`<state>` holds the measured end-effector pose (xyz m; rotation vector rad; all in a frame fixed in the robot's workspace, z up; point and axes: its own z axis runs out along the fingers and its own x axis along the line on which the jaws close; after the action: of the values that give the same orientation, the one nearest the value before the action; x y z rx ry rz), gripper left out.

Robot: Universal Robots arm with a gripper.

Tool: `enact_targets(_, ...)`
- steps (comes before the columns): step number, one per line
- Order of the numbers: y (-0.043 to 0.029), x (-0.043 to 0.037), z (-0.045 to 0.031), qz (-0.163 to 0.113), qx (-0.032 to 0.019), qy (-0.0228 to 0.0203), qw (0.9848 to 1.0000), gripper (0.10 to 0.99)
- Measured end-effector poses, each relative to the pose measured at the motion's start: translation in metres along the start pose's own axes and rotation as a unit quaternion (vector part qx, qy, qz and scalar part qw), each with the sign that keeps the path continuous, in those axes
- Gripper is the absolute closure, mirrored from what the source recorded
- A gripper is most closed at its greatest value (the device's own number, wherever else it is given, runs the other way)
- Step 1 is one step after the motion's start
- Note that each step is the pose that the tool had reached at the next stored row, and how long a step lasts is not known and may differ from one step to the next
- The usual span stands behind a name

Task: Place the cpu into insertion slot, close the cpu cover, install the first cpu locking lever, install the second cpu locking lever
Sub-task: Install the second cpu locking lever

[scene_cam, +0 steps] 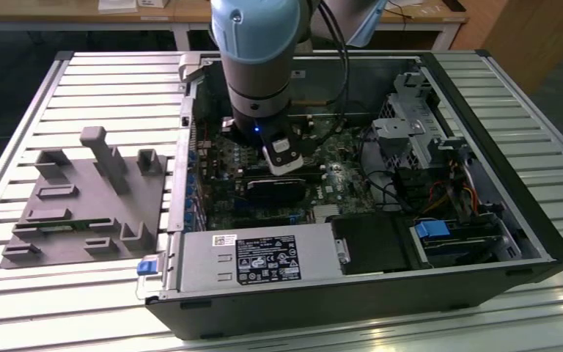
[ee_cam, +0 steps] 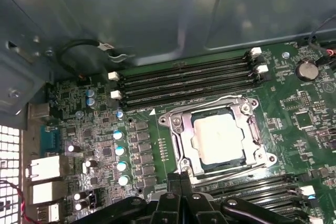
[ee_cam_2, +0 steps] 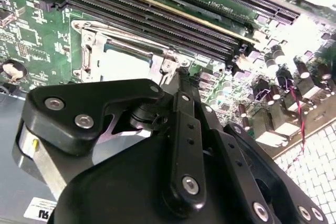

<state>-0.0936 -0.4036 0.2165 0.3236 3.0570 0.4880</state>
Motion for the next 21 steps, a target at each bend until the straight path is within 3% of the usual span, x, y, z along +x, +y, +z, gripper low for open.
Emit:
enact_targets(2, 0.0011, -0.0038, 0.0002, 0.000, 0.0002, 0.0003, 1.0000, 0.984)
enact_targets(9, 0.0071, -0.0281, 0.0021, 0.001, 0.0007, 0.0024, 1.0000, 0.984)
enact_targets(13, 0.0095, -0.0368, 0.0029, 0.001, 0.0014, 0.0024, 1.0000, 0.984)
enact_targets(16, 0.0136, -0.0373, 0.0042, 0.001, 0.0070, 0.0012, 1.0000, 0.984)
enact_targets(21, 0.0230, -0.0359, 0.0073, 0.000, 0.0230, -0.0021, 0.9997, 0.984)
